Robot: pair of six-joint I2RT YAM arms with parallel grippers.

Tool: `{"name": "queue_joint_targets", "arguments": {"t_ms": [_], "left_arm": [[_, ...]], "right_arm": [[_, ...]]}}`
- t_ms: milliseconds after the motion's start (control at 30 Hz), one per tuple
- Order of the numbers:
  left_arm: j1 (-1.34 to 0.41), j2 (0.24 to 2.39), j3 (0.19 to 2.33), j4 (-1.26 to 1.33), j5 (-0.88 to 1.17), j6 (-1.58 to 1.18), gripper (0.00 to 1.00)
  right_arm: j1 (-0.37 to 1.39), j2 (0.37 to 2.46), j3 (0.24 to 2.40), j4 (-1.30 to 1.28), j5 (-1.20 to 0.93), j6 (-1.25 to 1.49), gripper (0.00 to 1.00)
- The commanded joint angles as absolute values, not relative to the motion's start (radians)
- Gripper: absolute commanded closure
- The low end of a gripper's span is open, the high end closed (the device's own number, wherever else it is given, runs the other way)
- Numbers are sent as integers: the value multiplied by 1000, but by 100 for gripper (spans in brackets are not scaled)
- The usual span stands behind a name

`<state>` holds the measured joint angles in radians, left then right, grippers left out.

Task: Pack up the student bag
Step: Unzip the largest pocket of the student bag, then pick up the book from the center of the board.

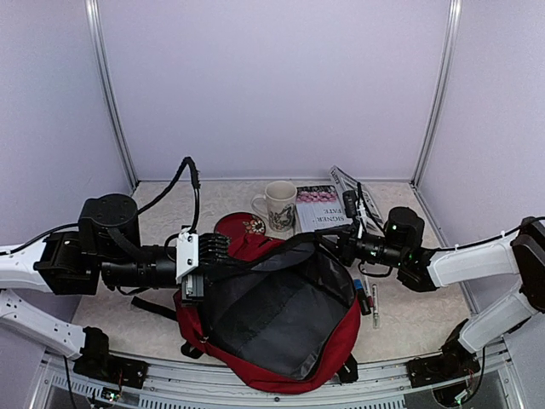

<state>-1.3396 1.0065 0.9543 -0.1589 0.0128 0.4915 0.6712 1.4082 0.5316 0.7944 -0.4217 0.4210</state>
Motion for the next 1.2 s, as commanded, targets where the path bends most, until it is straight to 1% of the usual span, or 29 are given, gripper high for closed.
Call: {"name": "queue_joint_targets", "arguments": {"t_ms": [0, 100, 200, 233, 333, 367, 433, 467, 533, 600, 633, 667, 700, 733, 800, 867, 933, 1100, 1167], "left_arm": [[-1316, 928, 954, -65, 162, 477, 100], [-1288, 859, 911, -47, 171, 447, 100], [-1258, 809, 865, -2, 139, 419, 100], [-1243, 803, 852, 21, 109, 399, 100], [-1183, 832, 843, 29, 6, 298, 100], [-1166, 849, 850, 15, -17, 268, 100], [-1145, 870, 869, -4, -49, 224, 100], [-1140, 872, 875, -7, -57, 216, 100], [-1127, 870, 884, -7, -64, 203, 100], [-1110, 873, 902, -17, -60, 192, 100], [-1101, 876, 914, -27, -55, 188, 100], [-1092, 882, 924, -38, -53, 185, 100], [-1085, 889, 935, -50, -48, 184, 100], [-1077, 895, 945, -62, -44, 186, 100], [-1066, 910, 958, -76, -36, 191, 100], [-1052, 925, 965, -85, -11, 195, 100], [-1045, 934, 962, -89, 3, 204, 100], [-1035, 950, 941, -73, 8, 223, 100], [-1031, 955, 936, -72, 17, 228, 100]], "right_arm": [[631, 1452, 482, 909, -281, 505, 100], [618, 1489, 481, 910, -283, 522, 100], [603, 1511, 533, 820, -316, 530, 100], [602, 1503, 558, 763, -327, 527, 90], [601, 1417, 620, 611, -322, 490, 44], [600, 1375, 647, 534, -294, 484, 38], [586, 1304, 726, 318, -231, 477, 29], [573, 1281, 770, 218, -206, 475, 26], [543, 1248, 830, 59, -147, 477, 23], [514, 1226, 859, -58, -47, 470, 16], [498, 1222, 864, -99, 5, 466, 10], [471, 1223, 867, -126, 28, 450, 4], [431, 1231, 873, -144, 12, 435, 1], [378, 1243, 883, -158, -35, 448, 0], [269, 1273, 883, -148, -153, 642, 1], [209, 1292, 840, -57, -216, 803, 5], [206, 1306, 791, 53, -213, 917, 6], [213, 1365, 613, 381, -174, 1347, 9], [225, 1402, 598, 442, -126, 1452, 9]]}}
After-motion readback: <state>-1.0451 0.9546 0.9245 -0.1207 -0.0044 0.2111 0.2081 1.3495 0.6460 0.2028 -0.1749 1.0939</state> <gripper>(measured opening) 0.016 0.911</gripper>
